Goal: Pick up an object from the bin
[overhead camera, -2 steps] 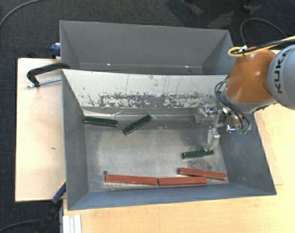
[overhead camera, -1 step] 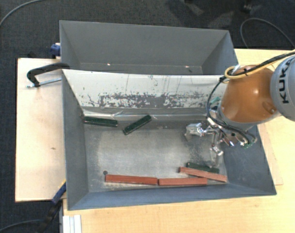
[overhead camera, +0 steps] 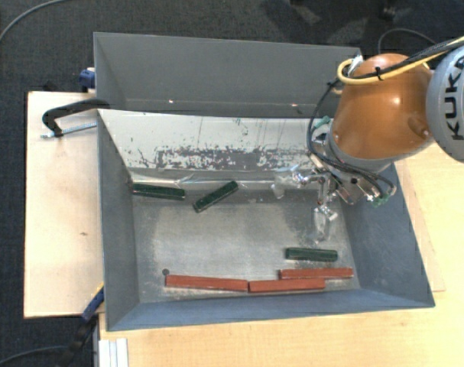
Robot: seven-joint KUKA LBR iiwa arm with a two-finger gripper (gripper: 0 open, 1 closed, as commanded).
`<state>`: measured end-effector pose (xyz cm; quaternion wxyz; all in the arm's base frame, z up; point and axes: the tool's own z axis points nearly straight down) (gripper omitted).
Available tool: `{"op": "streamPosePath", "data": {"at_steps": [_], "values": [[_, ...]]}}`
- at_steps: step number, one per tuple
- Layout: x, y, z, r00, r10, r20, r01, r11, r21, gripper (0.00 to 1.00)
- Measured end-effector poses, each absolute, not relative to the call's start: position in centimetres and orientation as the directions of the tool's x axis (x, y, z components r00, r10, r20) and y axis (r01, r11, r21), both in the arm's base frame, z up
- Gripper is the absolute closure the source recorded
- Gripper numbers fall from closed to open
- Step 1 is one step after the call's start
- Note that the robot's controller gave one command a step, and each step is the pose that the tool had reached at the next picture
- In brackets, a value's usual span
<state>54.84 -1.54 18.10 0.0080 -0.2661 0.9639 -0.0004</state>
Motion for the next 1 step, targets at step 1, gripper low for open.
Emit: {"op": "streamPosePath", "data": {"at_steps": [1], "values": [[52.55,-4.6,6.7,-0.83,-0.558,0.003,-0.558,0.83,0.004,0.0]]}}
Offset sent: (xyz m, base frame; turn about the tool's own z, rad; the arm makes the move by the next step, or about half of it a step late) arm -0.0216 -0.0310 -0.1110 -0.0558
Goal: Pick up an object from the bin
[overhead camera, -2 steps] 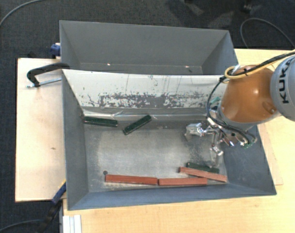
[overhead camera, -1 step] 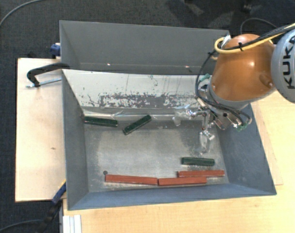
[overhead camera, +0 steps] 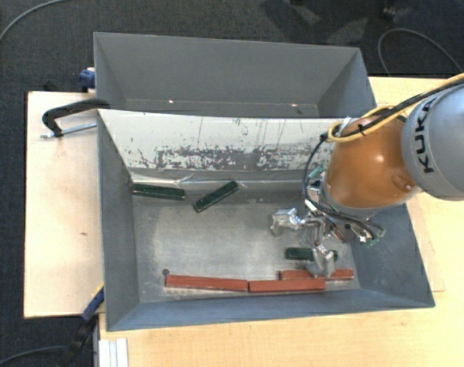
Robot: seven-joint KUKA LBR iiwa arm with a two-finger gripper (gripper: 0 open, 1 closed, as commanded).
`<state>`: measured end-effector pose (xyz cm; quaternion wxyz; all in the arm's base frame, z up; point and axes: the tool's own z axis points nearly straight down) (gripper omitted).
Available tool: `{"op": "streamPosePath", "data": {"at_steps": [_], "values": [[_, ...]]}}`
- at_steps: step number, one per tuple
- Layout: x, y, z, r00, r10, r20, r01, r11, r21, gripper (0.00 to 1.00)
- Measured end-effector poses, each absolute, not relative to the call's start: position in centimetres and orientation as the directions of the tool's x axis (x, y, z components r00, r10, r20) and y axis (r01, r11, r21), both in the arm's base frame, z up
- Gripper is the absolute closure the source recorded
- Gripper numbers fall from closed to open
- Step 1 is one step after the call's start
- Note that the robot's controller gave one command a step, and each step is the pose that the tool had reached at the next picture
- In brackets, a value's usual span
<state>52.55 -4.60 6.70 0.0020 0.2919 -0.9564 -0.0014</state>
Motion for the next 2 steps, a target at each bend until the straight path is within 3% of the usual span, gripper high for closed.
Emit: {"op": "streamPosePath", "data": {"at_steps": [1,2], "values": [[52.8,-4.6,7.1,-0.829,-0.559,-0.004,-0.559,0.829,-0.001,1.0],[54.3,-7.1,25.8,-0.856,-0.517,-0.013,-0.517,0.856,-0.01,1.0]]}}
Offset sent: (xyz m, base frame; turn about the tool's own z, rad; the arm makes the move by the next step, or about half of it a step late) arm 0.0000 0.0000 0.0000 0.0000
